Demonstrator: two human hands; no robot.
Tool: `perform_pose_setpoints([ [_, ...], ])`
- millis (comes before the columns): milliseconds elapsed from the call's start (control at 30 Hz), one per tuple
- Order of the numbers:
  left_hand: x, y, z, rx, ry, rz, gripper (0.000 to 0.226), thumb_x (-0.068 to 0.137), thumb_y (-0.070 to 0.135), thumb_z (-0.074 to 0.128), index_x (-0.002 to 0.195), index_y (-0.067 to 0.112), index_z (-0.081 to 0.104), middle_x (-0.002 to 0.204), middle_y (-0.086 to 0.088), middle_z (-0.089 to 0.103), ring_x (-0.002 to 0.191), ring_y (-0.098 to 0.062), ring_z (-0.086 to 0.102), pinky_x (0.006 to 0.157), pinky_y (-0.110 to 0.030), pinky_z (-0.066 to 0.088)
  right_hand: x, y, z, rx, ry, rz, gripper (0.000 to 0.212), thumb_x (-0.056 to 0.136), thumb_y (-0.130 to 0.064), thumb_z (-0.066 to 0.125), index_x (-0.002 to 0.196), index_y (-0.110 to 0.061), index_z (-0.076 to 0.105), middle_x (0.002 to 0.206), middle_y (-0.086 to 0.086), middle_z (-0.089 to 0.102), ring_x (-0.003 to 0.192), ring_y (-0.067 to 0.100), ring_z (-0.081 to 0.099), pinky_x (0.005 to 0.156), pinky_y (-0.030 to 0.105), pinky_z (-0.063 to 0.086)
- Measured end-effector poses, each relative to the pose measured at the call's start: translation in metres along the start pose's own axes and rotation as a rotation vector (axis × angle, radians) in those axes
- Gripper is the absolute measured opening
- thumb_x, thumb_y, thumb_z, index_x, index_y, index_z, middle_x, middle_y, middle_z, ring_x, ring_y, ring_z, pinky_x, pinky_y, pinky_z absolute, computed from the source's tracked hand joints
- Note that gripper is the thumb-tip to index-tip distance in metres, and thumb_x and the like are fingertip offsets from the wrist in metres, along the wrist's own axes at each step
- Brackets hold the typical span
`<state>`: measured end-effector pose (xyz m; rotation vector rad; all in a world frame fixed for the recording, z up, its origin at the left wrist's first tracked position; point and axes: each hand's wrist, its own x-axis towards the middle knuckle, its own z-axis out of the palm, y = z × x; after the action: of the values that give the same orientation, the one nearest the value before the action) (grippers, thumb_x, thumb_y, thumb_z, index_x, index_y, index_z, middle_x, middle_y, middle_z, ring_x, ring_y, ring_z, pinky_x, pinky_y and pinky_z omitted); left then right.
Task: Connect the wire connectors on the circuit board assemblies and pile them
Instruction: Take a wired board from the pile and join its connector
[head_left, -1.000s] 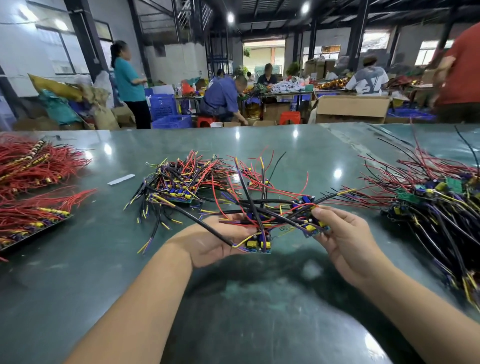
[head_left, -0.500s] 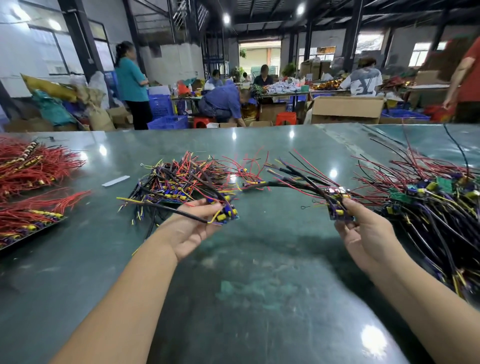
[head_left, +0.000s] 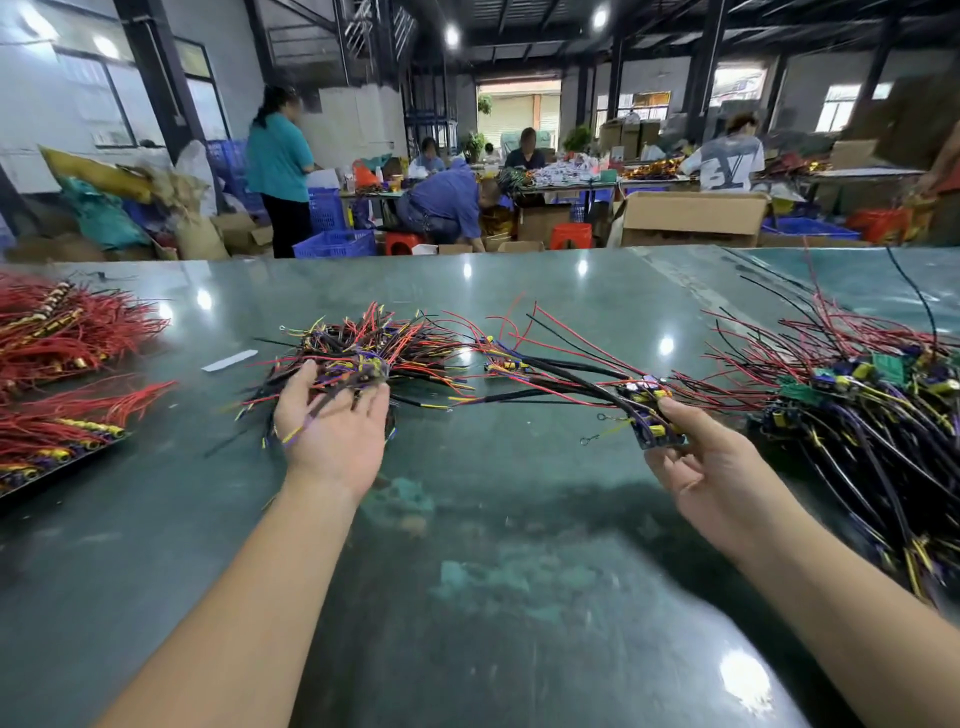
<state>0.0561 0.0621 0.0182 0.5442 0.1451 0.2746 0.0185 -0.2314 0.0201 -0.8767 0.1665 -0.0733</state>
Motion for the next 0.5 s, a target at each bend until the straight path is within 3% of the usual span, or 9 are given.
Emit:
perform_pose_setpoints([
  [33, 0.006, 0.001, -0.002, -0.059, -0.036, -0.044, 0.024, 0.094, 0.026, 0.043, 0.105, 0.012, 0.059, 0.100, -0.001, 0.065, 0.110, -0.011, 0.057, 0.108, -0.027, 0.032, -0.001, 0.001, 0.001, 0.012, -0.026, 0.024, 0.009, 0.088, -0.004, 0.057, 0.082, -0.005, 0.064, 0.069, 0.005, 0.067, 0.055, 0.008, 0.061, 0.050, 0.014, 0.050],
  [100, 0.015, 0.001, -0.005, 0.141, -0.041, -0.027, 0.024, 0.098, 0.008, 0.039, 0.113, 0.005, 0.057, 0.082, 0.021, 0.061, 0.094, 0.017, 0.053, 0.099, -0.004, 0.026, -0.003, 0.003, 0.002, 0.009, -0.069, 0.050, 0.011, 0.087, -0.003, 0.057, 0.081, -0.004, 0.066, 0.072, 0.007, 0.068, 0.058, 0.009, 0.061, 0.052, 0.015, 0.052],
  [167, 0.016, -0.001, -0.004, 0.283, 0.082, 0.039, 0.023, 0.098, 0.003, 0.036, 0.100, 0.012, 0.057, 0.070, 0.015, 0.065, 0.075, 0.005, 0.058, 0.081, -0.010, 0.043, -0.005, 0.004, 0.004, -0.020, -0.083, 0.053, 0.011, 0.086, -0.003, 0.058, 0.080, -0.003, 0.067, 0.072, 0.008, 0.069, 0.057, 0.009, 0.062, 0.052, 0.015, 0.053],
  [233, 0.017, -0.001, -0.005, 0.445, 0.216, 0.119, 0.018, 0.097, 0.011, 0.039, 0.101, 0.014, 0.056, 0.090, -0.007, 0.063, 0.075, -0.015, 0.058, 0.069, -0.022, 0.048, -0.006, 0.005, 0.005, -0.050, -0.081, 0.048, 0.010, 0.086, -0.003, 0.058, 0.080, -0.003, 0.066, 0.070, 0.007, 0.069, 0.054, 0.008, 0.062, 0.050, 0.016, 0.052],
  [300, 0.020, -0.001, -0.008, 0.667, 0.324, 0.161, 0.014, 0.097, 0.017, 0.043, 0.100, 0.015, 0.057, 0.100, -0.011, 0.059, 0.082, -0.024, 0.058, 0.064, -0.024, 0.050, -0.007, 0.005, 0.005, -0.064, -0.075, 0.050, 0.015, 0.087, -0.003, 0.058, 0.076, -0.004, 0.068, 0.068, 0.007, 0.069, 0.052, 0.008, 0.062, 0.048, 0.015, 0.051],
  [400, 0.023, -0.005, -0.017, 0.838, 0.397, 0.305, 0.021, 0.099, 0.023, 0.042, 0.080, 0.018, 0.051, 0.080, -0.008, 0.057, 0.067, -0.024, 0.054, 0.070, -0.031, 0.049, -0.005, 0.005, 0.004, -0.046, -0.075, 0.052, 0.023, 0.086, -0.002, 0.059, 0.068, -0.006, 0.072, 0.069, 0.008, 0.069, 0.054, 0.009, 0.063, 0.049, 0.016, 0.052],
  [500, 0.024, 0.006, -0.011, 0.693, 0.419, 0.389, 0.016, 0.100, 0.027, 0.039, 0.091, 0.017, 0.047, 0.076, -0.005, 0.053, 0.061, -0.019, 0.049, 0.064, -0.028, 0.044, -0.005, 0.005, 0.004, -0.032, -0.073, 0.058, 0.009, 0.085, -0.003, 0.059, 0.080, -0.003, 0.066, 0.070, 0.009, 0.068, 0.054, 0.009, 0.063, 0.049, 0.016, 0.052],
])
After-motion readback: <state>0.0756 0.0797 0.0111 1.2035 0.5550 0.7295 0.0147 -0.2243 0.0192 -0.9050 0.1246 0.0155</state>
